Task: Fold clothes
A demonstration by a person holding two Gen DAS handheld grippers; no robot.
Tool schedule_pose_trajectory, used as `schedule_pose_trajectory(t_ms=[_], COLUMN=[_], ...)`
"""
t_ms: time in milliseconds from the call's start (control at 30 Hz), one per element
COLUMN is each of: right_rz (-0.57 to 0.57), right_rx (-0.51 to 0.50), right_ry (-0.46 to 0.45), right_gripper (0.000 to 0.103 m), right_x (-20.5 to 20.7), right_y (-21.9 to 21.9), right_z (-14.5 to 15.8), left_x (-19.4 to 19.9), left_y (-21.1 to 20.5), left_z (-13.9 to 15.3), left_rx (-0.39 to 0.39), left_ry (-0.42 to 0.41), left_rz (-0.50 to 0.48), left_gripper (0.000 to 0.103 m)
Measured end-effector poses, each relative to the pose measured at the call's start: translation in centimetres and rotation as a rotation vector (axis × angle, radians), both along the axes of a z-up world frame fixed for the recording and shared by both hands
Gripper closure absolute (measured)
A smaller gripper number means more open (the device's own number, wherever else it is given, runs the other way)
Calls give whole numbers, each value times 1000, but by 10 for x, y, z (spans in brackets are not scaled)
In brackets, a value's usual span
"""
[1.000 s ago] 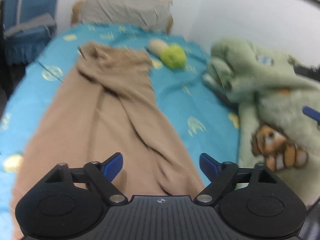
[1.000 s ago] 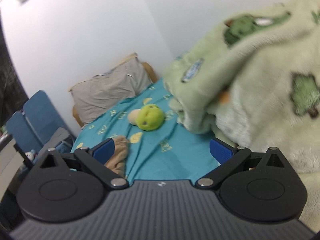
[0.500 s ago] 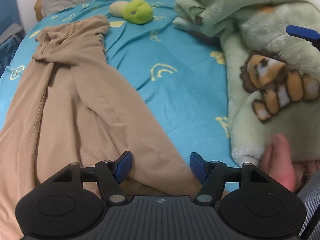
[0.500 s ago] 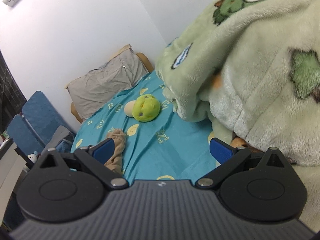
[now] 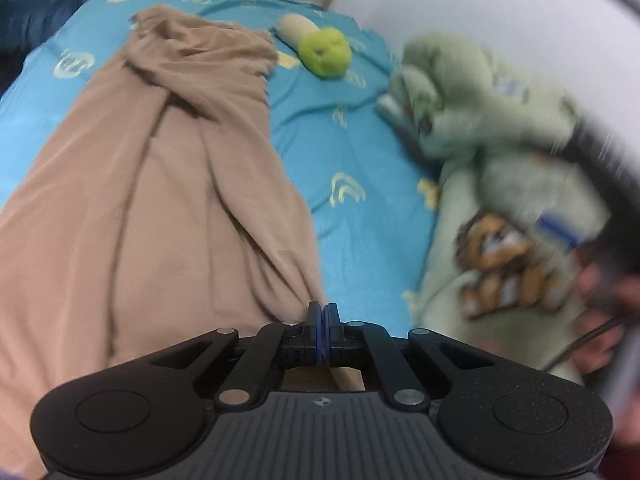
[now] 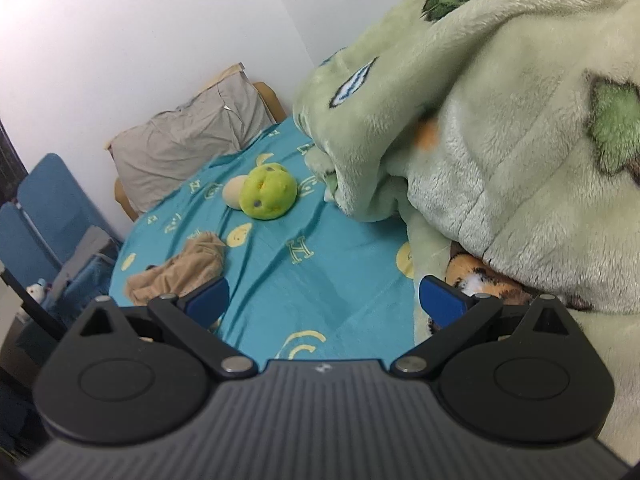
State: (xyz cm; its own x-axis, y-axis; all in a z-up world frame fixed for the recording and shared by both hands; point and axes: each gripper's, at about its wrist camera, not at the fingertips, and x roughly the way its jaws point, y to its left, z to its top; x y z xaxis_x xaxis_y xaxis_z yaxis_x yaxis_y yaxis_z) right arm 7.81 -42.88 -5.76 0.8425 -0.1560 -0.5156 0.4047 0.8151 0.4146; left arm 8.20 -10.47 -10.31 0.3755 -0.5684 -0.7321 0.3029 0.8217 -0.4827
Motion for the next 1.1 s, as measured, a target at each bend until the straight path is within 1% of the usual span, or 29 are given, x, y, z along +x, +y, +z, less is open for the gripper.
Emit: schedule_pose_trajectory(t_ms=[67, 100, 167, 233, 333, 400, 467, 500, 533, 567, 600, 633, 667, 733, 800, 867, 933, 1000, 1067, 1100], right_rz=[8, 12, 31, 62, 163, 246, 328, 369, 404, 439, 474, 509, 536, 572, 592, 612, 633, 644, 649, 651], right_rx=[-9, -14, -25, -15, 46, 120, 184, 216, 239, 250, 261, 272, 280, 300, 322, 344, 349, 340, 342, 343], right_ry=[6, 9, 16, 30, 52, 70, 99, 113, 131, 149, 168, 187, 206, 255, 315, 375, 441, 489, 523, 539], right_gripper=[0, 0, 0, 0, 0, 0, 0, 0, 0, 0, 0, 1, 1, 1, 1, 1, 1, 1, 3, 7], right_x=[1, 2, 4, 7, 16, 22, 26, 29, 30, 31, 32, 33, 32, 31, 30, 29, 29, 27, 25, 23], right_y=[5, 7, 13, 18, 29, 37, 49, 55, 63, 72, 80, 89, 98, 113, 127, 141, 156, 166, 173, 176], right_z=[0, 0, 0, -4, -12, -20, -29, -34, -37, -40, -43, -46, -49, -56, -66, -76, -87, -93, -98, -100], left_x=[6, 9, 15, 23, 32, 32, 30, 29, 28, 26, 24, 22, 21, 21, 24, 30, 33, 36, 37, 37], left_y=[30, 44, 69, 87, 103, 111, 118, 122, 125, 128, 132, 137, 143, 154, 161, 160, 154, 148, 148, 148], left_z=[10, 13, 13, 7, -7, -11, -9, -7, -5, -2, 0, 2, 3, 2, -8, -21, -28, -32, -36, -37], left_rx=[-42, -45, 1, 56, 109, 107, 86, 75, 71, 79, 90, 103, 122, 175, 197, 210, 250, 312, 338, 345], left_ry=[30, 41, 55, 77, 123, 138, 140, 139, 135, 125, 115, 103, 90, 65, 103, 174, 197, 220, 262, 276], left_rz=[36, 54, 96, 117, 129, 149, 143, 138, 136, 145, 160, 178, 202, 251, 302, 298, 285, 274, 267, 262], left_gripper=[102, 102, 102, 102, 101, 101, 98, 90, 79, 72, 57, 44, 39, 24, 23, 23, 23, 23, 23, 23])
